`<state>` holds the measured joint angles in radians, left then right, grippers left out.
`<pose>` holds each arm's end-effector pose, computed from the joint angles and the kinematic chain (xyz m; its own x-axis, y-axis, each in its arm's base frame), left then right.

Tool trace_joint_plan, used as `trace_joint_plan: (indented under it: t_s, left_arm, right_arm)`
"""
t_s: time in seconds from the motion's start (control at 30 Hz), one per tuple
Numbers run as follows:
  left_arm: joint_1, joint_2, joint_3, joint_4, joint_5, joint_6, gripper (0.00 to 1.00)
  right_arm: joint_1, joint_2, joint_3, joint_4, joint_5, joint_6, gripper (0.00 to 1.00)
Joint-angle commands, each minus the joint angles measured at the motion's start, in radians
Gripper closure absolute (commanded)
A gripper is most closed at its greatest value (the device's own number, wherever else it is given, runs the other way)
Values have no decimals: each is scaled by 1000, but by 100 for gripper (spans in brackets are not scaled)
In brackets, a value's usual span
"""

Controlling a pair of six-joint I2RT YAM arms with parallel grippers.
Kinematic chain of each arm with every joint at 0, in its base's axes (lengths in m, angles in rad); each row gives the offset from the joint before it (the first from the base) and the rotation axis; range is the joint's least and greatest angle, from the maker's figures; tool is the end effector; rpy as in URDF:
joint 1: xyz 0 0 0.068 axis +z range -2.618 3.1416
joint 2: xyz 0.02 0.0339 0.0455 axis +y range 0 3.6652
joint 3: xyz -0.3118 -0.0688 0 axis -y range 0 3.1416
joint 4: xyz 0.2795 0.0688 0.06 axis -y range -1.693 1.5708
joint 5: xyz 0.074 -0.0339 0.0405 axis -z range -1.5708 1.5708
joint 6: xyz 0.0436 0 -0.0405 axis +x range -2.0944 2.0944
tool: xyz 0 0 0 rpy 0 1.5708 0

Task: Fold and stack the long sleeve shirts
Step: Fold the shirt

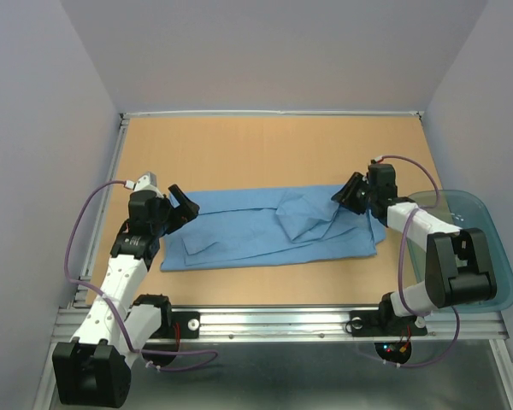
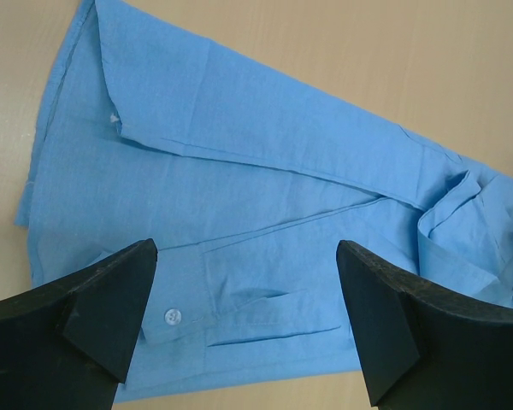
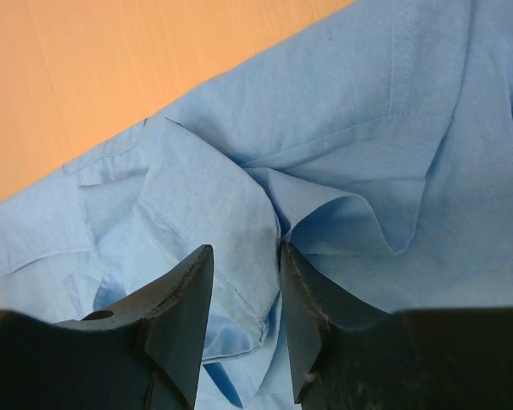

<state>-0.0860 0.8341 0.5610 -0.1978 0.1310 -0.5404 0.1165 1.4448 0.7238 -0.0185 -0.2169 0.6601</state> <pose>0.1991 -0.0229 0.2737 -0.4911 -0.4696 -0.7337 -0.0601 0.8585 -0.5093 0.3133 0.0461 0.2048 -0.6952 0.5216 -0.4947 0.1960 0.7996 0.5676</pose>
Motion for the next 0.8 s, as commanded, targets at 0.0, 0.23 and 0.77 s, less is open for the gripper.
trace_joint_plan:
  t_s: [0.0, 0.23, 0.77]
  left_arm:
    - [-6, -1, -19, 44, 10, -3, 1]
    - [-6, -3, -29, 49, 9, -4, 1]
    - [-8, 3, -36, 58, 15, -3, 1]
  right_arm:
    - [-3, -21, 88, -6, -32, -48, 57]
    - [51, 8, 150, -54, -61, -109, 57]
    - [58, 25, -23, -77, 134, -113, 52]
